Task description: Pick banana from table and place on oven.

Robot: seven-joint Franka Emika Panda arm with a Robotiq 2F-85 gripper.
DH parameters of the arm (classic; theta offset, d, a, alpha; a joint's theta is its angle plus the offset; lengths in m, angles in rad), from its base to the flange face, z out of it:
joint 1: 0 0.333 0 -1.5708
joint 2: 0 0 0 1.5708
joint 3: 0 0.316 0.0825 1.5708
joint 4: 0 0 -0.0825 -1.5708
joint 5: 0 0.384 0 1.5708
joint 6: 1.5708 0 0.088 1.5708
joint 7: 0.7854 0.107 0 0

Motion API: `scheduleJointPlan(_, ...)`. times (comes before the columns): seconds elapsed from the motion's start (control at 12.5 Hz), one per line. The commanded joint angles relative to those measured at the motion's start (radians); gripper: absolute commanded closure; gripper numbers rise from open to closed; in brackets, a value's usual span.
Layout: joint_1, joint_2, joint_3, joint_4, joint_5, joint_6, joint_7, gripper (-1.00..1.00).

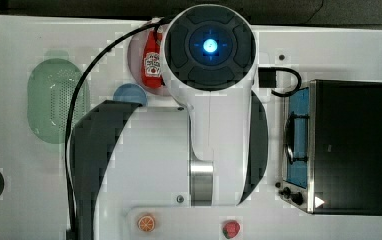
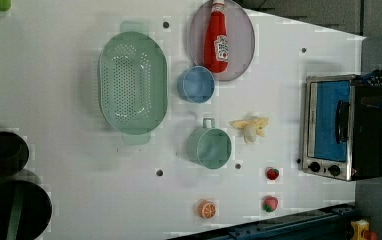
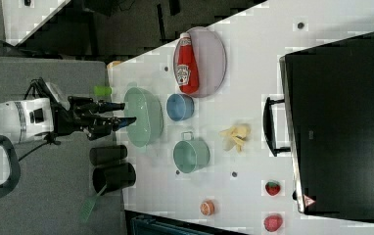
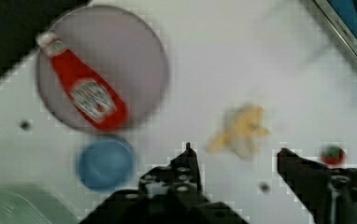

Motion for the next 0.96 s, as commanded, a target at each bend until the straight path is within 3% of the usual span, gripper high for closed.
scheduleJointPlan(0.08, -0.02, -0.546, -0.039, -0.315, -0.003, -0.228, 0.103, -0.58)
scheduleJointPlan(0.24, -0.02, -0.547, -0.039, -0.316, -0.003, -0.228, 0.103, -1.0)
scheduleJointPlan(0.56, -0.02, -0.519, -0.039, -0.344, -0.003, -0.19, 0.103, -1.0)
scheduleJointPlan(0.96, -0.02, -0.371, -0.039, -0.476, -0.004, 0.065, 0.103, -1.0)
